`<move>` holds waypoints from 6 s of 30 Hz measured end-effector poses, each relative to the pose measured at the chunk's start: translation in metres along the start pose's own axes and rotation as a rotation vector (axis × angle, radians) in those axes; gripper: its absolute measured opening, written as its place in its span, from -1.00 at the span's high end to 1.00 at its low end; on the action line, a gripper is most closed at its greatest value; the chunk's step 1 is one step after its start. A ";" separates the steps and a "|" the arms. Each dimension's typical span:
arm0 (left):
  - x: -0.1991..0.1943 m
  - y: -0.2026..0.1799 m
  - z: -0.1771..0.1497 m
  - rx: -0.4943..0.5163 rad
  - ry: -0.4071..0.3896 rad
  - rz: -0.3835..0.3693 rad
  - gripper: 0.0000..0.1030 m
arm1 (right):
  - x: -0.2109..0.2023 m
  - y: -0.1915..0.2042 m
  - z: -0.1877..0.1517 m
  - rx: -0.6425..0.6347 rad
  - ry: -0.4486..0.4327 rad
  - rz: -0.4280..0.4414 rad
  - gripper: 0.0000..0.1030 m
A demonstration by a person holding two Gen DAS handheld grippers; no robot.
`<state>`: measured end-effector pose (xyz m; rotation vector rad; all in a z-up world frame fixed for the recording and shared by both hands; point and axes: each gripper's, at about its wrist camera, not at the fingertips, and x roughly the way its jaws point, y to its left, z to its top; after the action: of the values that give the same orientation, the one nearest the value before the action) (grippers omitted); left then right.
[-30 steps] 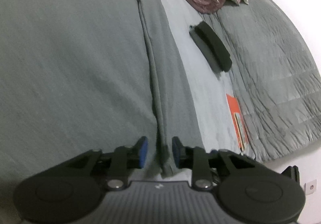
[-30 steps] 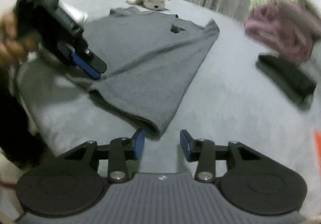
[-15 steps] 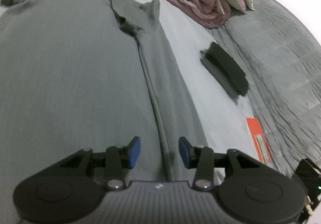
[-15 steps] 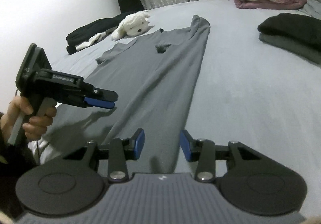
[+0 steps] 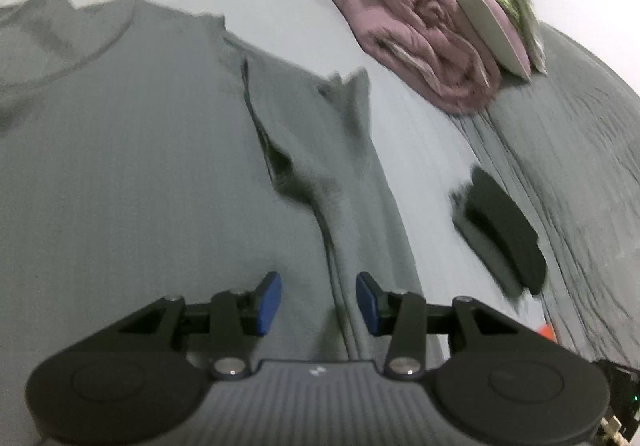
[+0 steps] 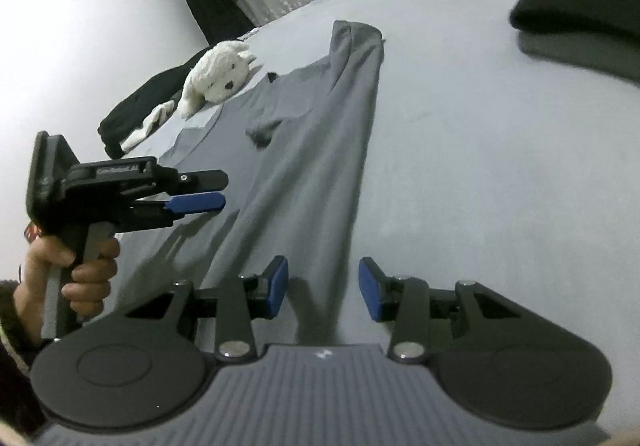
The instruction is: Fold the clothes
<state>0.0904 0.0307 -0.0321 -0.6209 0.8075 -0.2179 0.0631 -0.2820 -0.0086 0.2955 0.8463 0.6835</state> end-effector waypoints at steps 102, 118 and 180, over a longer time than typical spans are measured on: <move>-0.031 0.038 -0.052 -0.158 -0.182 -0.056 0.05 | -0.006 -0.024 -0.002 0.550 -0.083 0.003 0.19; -0.088 0.012 -0.146 -0.170 0.036 -0.194 0.02 | -0.073 0.015 -0.071 0.526 -0.057 -0.064 0.13; -0.085 -0.032 -0.151 -0.032 0.099 -0.210 -0.01 | -0.109 0.078 -0.124 -0.284 -0.094 -0.225 -0.33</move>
<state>-0.0760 -0.0260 -0.0407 -0.7298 0.8424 -0.4308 -0.1175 -0.2979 0.0151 -0.0237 0.6704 0.5653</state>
